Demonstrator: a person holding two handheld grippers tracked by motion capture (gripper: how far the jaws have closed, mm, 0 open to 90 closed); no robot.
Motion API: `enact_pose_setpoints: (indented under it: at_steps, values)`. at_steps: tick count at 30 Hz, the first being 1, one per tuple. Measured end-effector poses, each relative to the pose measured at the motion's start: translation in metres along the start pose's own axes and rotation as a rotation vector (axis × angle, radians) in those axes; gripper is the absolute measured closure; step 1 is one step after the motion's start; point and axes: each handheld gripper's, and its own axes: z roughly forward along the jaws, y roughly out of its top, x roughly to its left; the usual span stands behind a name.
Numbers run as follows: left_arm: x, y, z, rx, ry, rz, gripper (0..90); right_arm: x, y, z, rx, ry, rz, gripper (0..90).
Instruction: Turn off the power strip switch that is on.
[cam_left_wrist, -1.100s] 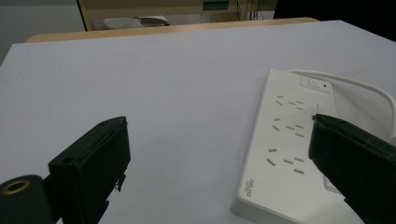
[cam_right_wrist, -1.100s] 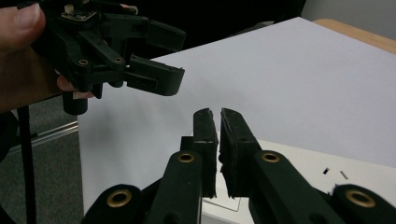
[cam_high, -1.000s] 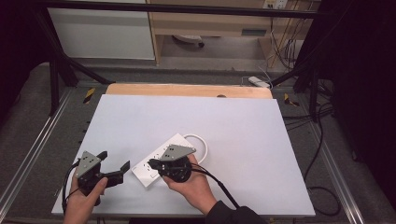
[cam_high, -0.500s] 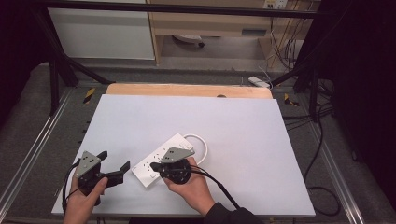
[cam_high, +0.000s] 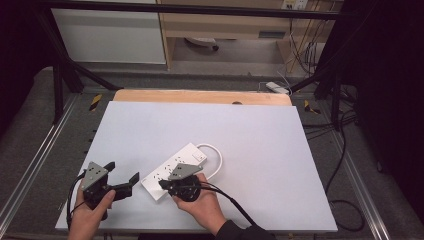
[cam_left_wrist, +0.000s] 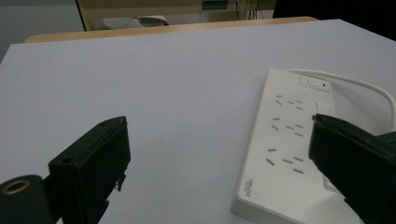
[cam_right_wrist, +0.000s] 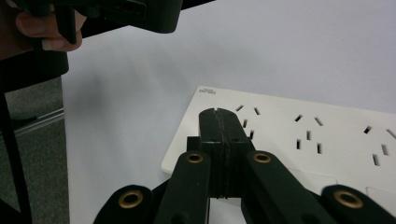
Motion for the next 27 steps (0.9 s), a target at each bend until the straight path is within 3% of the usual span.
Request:
enact_pose_setpoints:
  at_steps: [27]
  values:
    - [0.001,0.0,0.0,-0.003,-0.002,0.0,5.4,0.001,-0.014,0.012,0.039,-0.019,-0.003,90.0]
